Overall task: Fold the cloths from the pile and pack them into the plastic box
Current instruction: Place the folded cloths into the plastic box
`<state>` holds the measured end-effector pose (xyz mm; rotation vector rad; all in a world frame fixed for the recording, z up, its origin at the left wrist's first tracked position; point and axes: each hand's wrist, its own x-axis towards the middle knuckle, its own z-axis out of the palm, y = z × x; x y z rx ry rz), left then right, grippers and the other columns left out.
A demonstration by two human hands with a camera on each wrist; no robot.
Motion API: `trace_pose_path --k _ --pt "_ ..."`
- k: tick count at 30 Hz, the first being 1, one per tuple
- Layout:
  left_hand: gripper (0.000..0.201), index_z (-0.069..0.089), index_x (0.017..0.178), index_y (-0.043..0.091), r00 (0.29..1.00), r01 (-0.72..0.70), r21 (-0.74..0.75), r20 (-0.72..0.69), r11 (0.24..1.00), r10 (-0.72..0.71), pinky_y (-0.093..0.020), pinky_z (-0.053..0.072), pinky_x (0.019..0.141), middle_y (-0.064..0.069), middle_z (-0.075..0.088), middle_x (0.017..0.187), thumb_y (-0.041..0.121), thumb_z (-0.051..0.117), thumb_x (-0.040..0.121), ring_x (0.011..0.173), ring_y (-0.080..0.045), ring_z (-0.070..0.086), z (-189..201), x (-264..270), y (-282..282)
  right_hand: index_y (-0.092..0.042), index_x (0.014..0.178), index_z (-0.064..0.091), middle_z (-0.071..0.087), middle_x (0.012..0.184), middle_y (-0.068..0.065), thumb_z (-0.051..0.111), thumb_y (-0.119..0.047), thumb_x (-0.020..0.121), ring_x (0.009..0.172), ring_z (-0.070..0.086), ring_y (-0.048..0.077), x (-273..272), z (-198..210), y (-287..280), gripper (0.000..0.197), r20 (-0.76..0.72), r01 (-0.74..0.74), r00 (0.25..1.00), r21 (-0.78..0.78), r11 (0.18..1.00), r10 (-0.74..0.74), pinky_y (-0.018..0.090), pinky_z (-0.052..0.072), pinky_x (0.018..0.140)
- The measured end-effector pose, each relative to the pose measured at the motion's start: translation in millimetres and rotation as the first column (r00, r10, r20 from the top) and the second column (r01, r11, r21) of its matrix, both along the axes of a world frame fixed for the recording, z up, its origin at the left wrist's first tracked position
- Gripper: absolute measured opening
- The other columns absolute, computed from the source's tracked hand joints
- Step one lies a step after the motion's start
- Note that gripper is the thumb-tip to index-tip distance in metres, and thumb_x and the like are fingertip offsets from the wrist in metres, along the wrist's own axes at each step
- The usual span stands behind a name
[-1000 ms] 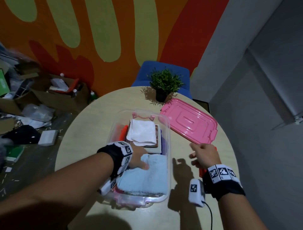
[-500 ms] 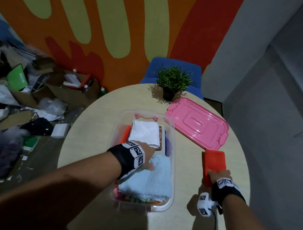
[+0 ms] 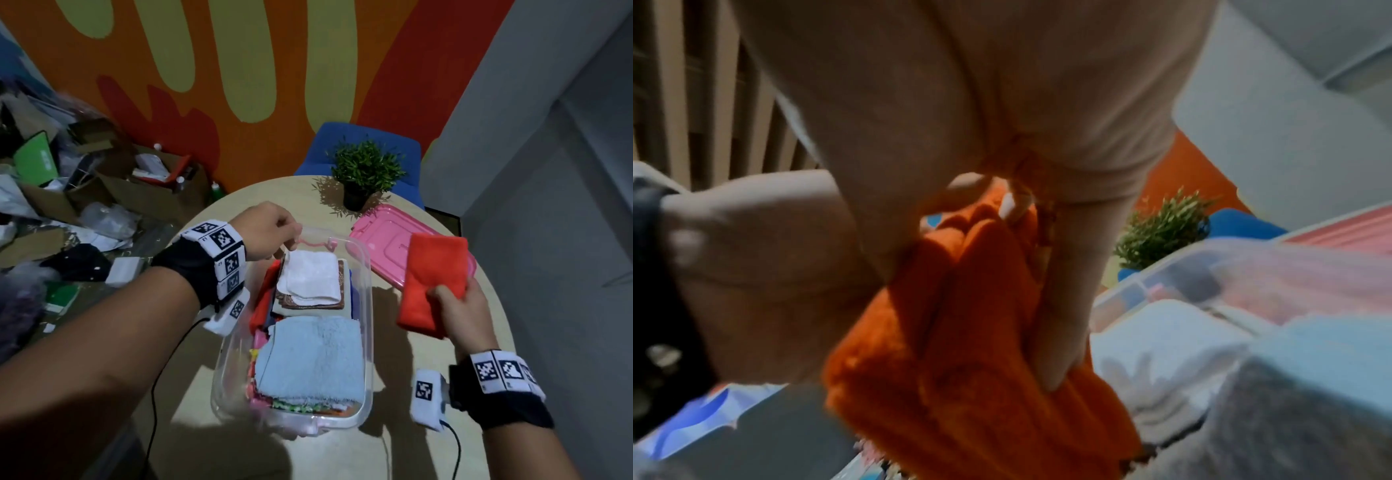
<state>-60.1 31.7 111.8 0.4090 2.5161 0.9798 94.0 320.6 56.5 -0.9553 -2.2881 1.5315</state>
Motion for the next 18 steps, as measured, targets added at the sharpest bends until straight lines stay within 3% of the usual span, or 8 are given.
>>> trace_pose_path --k 3,5,7,9,11,13,15,18 --pt "0.038 0.072 0.079 0.006 1.0 -0.02 0.079 -0.013 0.997 0.021 -0.04 0.059 0.067 -0.002 0.074 0.068 0.034 0.056 0.1 0.058 -0.022 0.067 15 19 0 -0.019 0.121 0.039 0.063 0.101 -0.003 0.07 -0.015 0.086 0.084 0.066 0.011 -7 38 -55 0.047 0.025 -0.267 0.963 -0.019 0.964 0.267 0.026 0.051 0.065" --pt "0.048 0.068 0.084 -0.006 0.99 -0.076 0.225 0.134 0.971 0.046 -0.047 0.059 0.064 -0.015 0.073 0.071 0.037 0.054 0.1 0.055 -0.025 0.064 18 34 2 -0.02 0.116 0.035 0.061 0.098 -0.007 0.075 -0.021 0.083 0.082 0.064 0.008 -14 46 -86 0.052 0.115 -0.4 0.913 0.084 0.912 0.39 0.025 0.051 0.065" --pt "0.06 0.067 0.093 -0.007 0.965 -0.089 0.253 0.26 0.963 0.021 -0.046 0.061 0.061 -0.019 0.071 0.077 0.051 0.053 0.097 0.058 -0.029 0.067 16 49 7 -0.02 0.113 0.035 0.061 0.096 -0.006 0.079 -0.026 0.079 0.081 0.062 0.008 -21 46 -114 0.056 0.154 -0.484 0.873 0.152 0.862 0.463 0.024 0.048 0.063" --pt "0.061 0.069 0.09 0.01 0.979 -0.016 0.128 0.206 0.992 -0.01 -0.041 0.061 0.068 -0.011 0.072 0.084 0.068 0.05 0.089 0.069 -0.029 0.071 4 59 9 -0.018 0.111 0.036 0.059 0.093 -0.005 0.081 -0.029 0.075 0.08 0.06 0.008 -25 42 -138 0.059 0.141 -0.537 0.843 0.182 0.824 0.518 0.023 0.045 0.062" --pt "0.058 0.065 0.095 0.02 0.997 0.015 -0.019 0.074 1.0 -0.014 -0.035 0.055 0.08 -0.003 0.072 0.093 0.074 0.044 0.087 0.084 -0.023 0.069 -14 65 5 -0.015 0.11 0.037 0.059 0.092 -0.004 0.081 -0.03 0.074 0.08 0.058 0.007 -27 40 -156 0.059 0.127 -0.599 0.801 0.186 0.779 0.585 0.022 0.045 0.064" --pt "0.056 0.065 0.108 0.019 0.999 -0.029 -0.107 0.028 0.994 0.032 -0.036 0.053 0.086 -0.006 0.072 0.103 0.068 0.045 0.09 0.092 -0.025 0.067 -28 63 -6 -0.016 0.121 0.038 0.061 0.098 -0.003 0.08 -0.034 0.076 0.084 0.061 0.011 -27 35 -164 0.064 0.196 -0.697 0.716 0.152 0.701 0.67 0.028 0.05 0.074" --pt "0.045 0.064 0.109 0.013 0.999 -0.026 -0.218 0.027 0.976 0.033 -0.035 0.051 0.084 -0.01 0.07 0.104 0.053 0.052 0.094 0.093 -0.029 0.065 -39 60 -17 -0.021 0.139 0.034 0.063 0.11 -0.004 0.08 -0.033 0.076 0.094 0.065 0.013 -22 29 -162 0.079 0.263 -0.787 0.609 0.081 0.612 0.748 0.033 0.052 0.09" --pt "0.039 0.062 0.113 0.007 0.999 0.035 -0.366 0.042 0.93 -0.021 -0.034 0.048 0.083 -0.015 0.066 0.112 0.04 0.056 0.094 0.1 -0.032 0.064 -49 63 -28 -0.036 0.141 0.039 0.061 0.121 -0.008 0.08 -0.038 0.076 0.105 0.061 0.01 -8 21 -152 0.078 0.422 -0.872 0.484 0.156 0.464 0.767 0.032 0.05 0.096"
